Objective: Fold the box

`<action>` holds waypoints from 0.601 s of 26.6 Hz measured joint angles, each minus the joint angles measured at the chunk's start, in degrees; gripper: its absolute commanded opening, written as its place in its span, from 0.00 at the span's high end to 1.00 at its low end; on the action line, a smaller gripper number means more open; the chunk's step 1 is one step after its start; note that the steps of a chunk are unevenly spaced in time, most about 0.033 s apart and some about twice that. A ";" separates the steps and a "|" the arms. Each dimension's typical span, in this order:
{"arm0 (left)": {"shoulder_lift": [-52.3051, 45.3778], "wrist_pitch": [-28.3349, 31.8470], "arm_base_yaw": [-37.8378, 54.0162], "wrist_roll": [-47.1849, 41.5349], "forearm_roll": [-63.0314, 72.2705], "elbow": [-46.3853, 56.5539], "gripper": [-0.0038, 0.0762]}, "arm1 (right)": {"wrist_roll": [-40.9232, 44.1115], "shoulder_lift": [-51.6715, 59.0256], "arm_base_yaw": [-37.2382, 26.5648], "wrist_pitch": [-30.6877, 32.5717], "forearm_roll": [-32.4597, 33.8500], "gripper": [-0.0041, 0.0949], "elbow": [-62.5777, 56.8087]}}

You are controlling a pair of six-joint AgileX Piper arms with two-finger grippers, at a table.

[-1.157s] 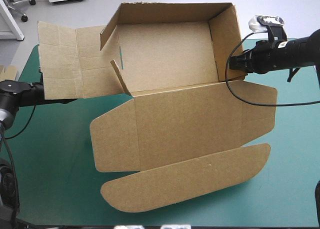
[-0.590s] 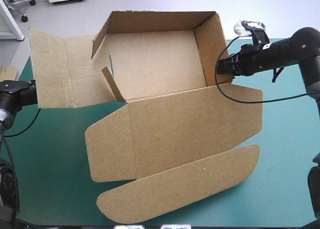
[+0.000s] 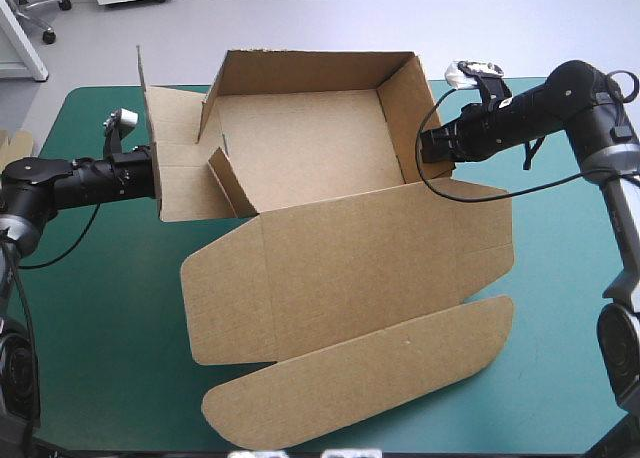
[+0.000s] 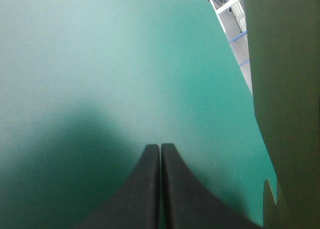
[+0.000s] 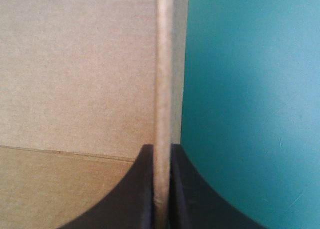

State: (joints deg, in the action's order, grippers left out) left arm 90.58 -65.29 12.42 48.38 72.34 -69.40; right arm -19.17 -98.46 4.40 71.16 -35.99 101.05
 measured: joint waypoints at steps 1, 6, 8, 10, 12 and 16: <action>0.00 0.00 -0.05 0.00 0.50 0.00 0.95 | 0.00 -0.05 0.00 -0.07 -0.06 0.99 0.00; 0.00 -1.51 -0.10 0.84 4.55 0.00 0.95 | 0.00 -0.76 1.21 -0.39 0.64 0.99 0.00; 0.00 -2.42 -0.10 1.01 5.72 0.00 0.95 | 0.06 -1.88 2.68 -0.39 1.57 0.99 0.00; 0.00 -2.84 -0.10 1.06 6.22 0.00 0.95 | 0.06 -2.51 3.48 -0.39 2.31 0.99 -0.05; 0.00 -2.89 -0.10 1.27 6.61 0.00 0.95 | 0.18 -2.89 3.89 -0.55 2.51 0.99 -0.05; 0.00 -2.84 -0.10 1.53 7.29 0.00 0.95 | 0.45 -3.16 3.97 -0.77 3.00 0.99 -0.05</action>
State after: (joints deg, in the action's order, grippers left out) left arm 90.58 -68.13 12.32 49.91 79.63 -69.40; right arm -18.72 -101.62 8.37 70.39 -33.00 101.00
